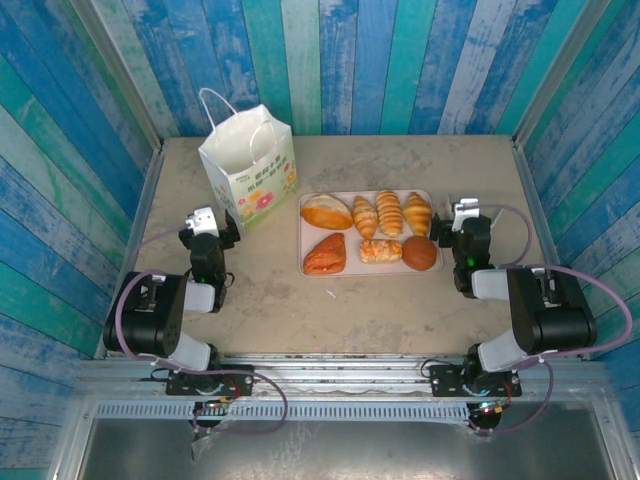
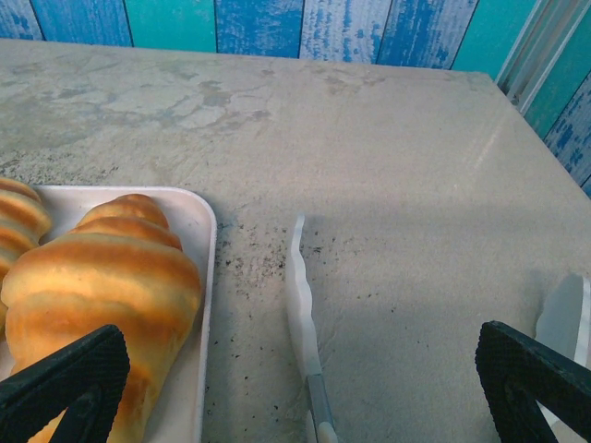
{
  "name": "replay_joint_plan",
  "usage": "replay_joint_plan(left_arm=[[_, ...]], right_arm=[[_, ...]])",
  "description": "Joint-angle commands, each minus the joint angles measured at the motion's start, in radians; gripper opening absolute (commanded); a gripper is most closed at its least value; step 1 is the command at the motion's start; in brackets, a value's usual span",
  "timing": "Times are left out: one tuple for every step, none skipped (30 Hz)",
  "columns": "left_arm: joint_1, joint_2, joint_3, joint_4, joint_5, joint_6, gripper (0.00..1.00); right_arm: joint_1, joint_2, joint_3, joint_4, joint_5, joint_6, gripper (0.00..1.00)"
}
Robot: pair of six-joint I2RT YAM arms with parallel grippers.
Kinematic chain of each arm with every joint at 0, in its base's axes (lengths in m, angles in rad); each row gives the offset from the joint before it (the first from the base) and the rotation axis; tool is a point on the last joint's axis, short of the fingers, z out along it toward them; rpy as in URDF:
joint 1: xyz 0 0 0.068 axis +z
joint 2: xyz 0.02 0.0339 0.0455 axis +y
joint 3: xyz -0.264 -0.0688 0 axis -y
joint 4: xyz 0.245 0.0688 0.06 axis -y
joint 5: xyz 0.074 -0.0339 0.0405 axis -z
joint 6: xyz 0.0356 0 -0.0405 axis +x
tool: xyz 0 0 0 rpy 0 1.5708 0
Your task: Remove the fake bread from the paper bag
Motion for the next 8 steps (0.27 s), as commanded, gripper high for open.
replay_joint_plan(left_arm=[[0.004,0.015,-0.002,0.023,-0.016,-0.005,0.94],[0.004,0.016,-0.001,0.022,-0.016,-0.005,0.94],[0.004,0.016,-0.001,0.023,-0.016,-0.005,0.94],[0.004,0.016,-0.002,0.022,-0.016,-0.005,0.94],[0.004,0.016,-0.001,0.023,-0.016,-0.005,0.94],[0.005,0.015,-0.002,0.023,-0.016,-0.005,0.94],[0.005,0.016,-0.002,0.023,-0.016,-0.005,0.94],[0.004,0.015,-0.002,0.023,-0.016,-0.005,0.94]], right_arm=[[0.005,0.007,0.017,-0.004,0.015,0.000,1.00],[0.007,0.007,0.018,-0.004,0.015,-0.001,1.00],[0.007,0.007,0.018,-0.005,0.014,0.000,1.00],[0.005,0.008,0.018,-0.004,0.015,-0.001,1.00],[0.006,0.009,0.020,-0.004,0.015,-0.001,1.00],[0.006,0.007,0.018,-0.004,0.015,0.000,1.00],[0.006,0.007,0.018,-0.004,0.014,0.000,1.00],[0.006,0.006,0.017,-0.004,0.014,0.000,1.00]])
